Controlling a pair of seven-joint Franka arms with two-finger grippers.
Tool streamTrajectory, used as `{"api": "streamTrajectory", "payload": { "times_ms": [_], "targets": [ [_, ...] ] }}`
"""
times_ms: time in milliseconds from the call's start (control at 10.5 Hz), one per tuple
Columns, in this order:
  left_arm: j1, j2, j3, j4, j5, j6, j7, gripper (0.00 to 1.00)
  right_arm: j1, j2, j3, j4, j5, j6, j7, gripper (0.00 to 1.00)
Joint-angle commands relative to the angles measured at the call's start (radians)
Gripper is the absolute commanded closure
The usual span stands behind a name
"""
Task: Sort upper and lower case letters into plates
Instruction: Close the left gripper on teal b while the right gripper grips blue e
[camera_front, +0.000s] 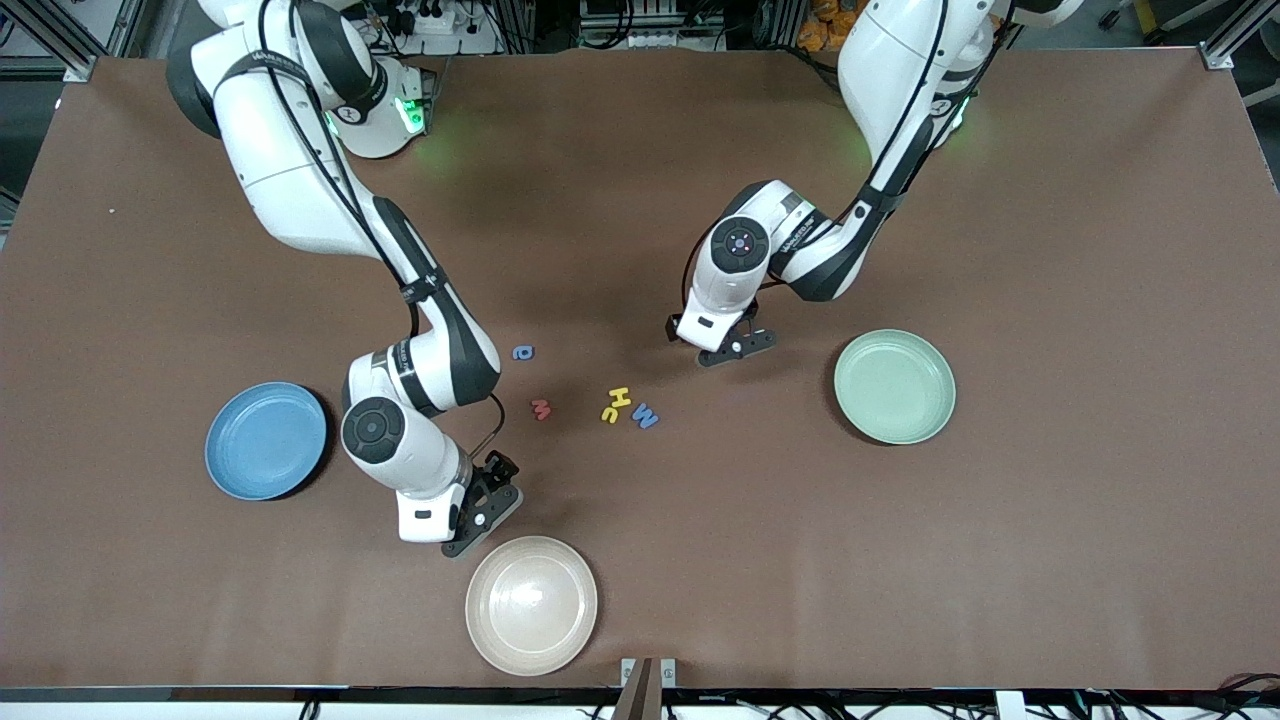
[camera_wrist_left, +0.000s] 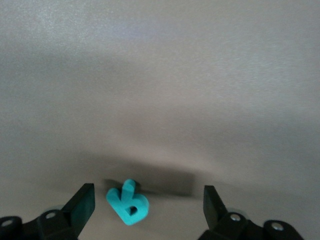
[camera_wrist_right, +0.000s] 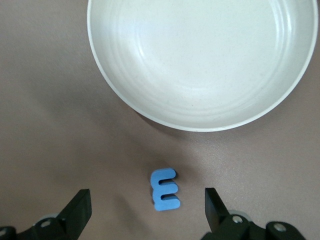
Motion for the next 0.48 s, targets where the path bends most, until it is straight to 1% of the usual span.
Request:
{"api": "streamTrajectory", "payload": {
  "times_ms": [0, 95, 286, 381],
  "targets": [
    [0.007, -0.011, 0.006, -0.062, 0.033, 0.055, -0.03, 0.17, -0.02, 0.043, 0.005, 0.039, 0.027, 0.021, -0.046, 0.0],
    [0.004, -0.011, 0.006, -0.064, 0.033, 0.058, -0.038, 0.22, -0.021, 0.05, 0.004, 0.036, 0.055, 0.021, -0.046, 0.0],
    [0.0, -0.011, 0.007, -0.062, 0.033, 0.059, -0.053, 0.46, -0.028, 0.059, 0.004, 0.033, 0.061, 0.023, -0.048, 0.0],
    [0.0, -0.011, 0.007, -0.062, 0.033, 0.059, -0.061, 0.52, -0.031, 0.066, 0.005, 0.033, 0.061, 0.032, -0.051, 0.0]
  ]
}}
